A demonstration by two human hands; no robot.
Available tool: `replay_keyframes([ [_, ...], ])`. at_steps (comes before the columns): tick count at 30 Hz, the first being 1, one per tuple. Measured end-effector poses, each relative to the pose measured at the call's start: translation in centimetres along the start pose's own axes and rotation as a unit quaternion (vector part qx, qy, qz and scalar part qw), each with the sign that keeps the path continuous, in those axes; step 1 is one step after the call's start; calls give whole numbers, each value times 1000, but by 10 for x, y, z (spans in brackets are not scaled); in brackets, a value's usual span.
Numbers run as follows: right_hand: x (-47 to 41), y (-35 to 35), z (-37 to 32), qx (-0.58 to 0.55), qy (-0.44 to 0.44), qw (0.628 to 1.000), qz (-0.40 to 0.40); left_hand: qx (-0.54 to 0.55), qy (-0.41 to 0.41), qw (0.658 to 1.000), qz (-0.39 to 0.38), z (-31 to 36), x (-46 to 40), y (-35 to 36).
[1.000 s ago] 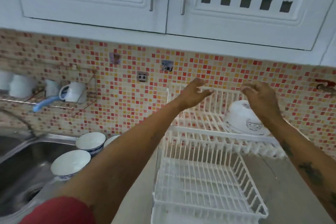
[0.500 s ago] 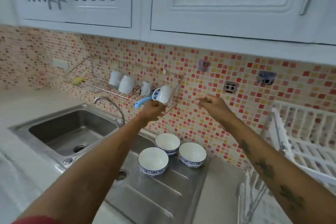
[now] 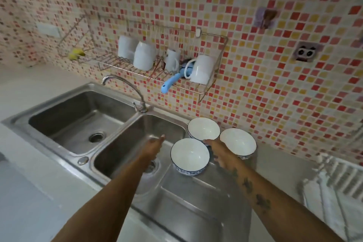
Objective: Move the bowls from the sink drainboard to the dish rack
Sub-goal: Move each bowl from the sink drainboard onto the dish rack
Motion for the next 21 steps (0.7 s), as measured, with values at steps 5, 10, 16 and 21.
replay_keyframes([
  [5, -36, 15, 63, -43, 91, 995, 21, 57, -48, 997, 7, -39, -16, 44],
  [10, -49, 22, 81, -92, 114, 987, 61, 106, -37, 992, 61, -56, -22, 68],
  [16, -62, 33, 92, -131, 115, 982, 75, 117, -44, 989, 78, -73, -32, 80],
  [21, -63, 40, 97, -148, 130, 977, 84, 127, -44, 987, 85, -72, -27, 82],
])
Point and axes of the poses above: each hand's wrist, its own x-axis away from the middle knuckle, its own y-axis out of the palm, z = x × y, the point moved 5 cm from there along -x, towards the middle knuckle, and after that the axes turned 4 degrees about z, right-handed, at the moved point
